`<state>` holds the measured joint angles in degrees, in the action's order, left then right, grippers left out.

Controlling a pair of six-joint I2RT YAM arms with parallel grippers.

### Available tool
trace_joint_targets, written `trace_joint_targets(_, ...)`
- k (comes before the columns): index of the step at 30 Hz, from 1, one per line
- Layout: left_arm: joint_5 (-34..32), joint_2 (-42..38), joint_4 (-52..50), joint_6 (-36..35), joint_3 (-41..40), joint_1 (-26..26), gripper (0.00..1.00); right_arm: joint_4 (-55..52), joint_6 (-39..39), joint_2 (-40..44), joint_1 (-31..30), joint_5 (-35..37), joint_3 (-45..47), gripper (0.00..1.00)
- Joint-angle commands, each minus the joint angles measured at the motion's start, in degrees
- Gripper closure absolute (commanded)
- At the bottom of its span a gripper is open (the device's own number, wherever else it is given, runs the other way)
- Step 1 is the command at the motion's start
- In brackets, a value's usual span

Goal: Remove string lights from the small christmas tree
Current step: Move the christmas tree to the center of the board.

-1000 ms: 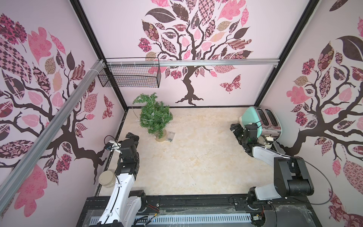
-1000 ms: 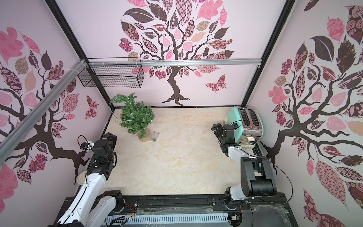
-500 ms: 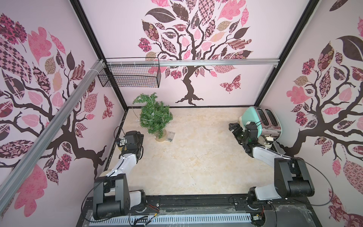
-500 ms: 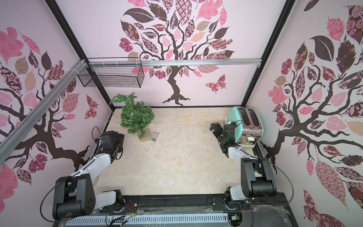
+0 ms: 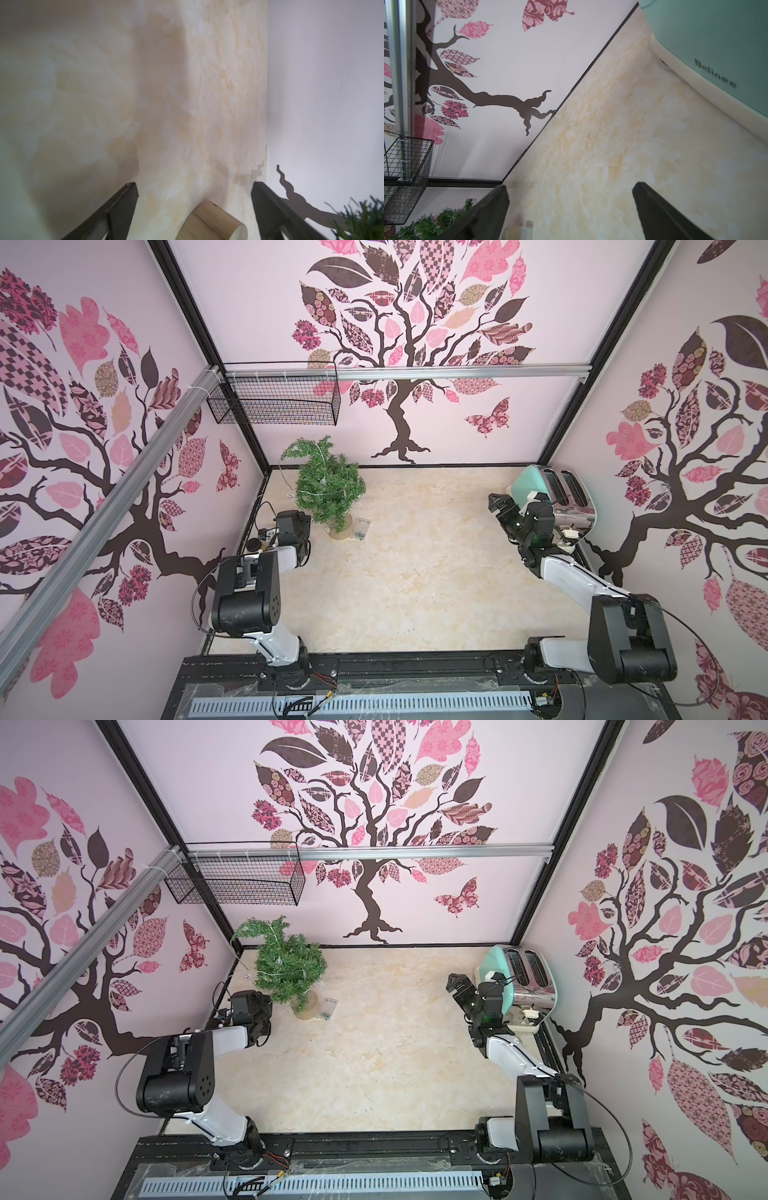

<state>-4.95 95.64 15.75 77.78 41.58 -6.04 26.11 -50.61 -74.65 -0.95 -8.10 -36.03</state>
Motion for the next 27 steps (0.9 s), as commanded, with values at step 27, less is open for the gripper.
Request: trace_joint_targets(27, 29.6, 33.8, 42.0, -6.8, 12.4, 2.1, 0.3, 0.1, 1.0, 4.8, 0.0, 1.6, 0.1, 0.0)
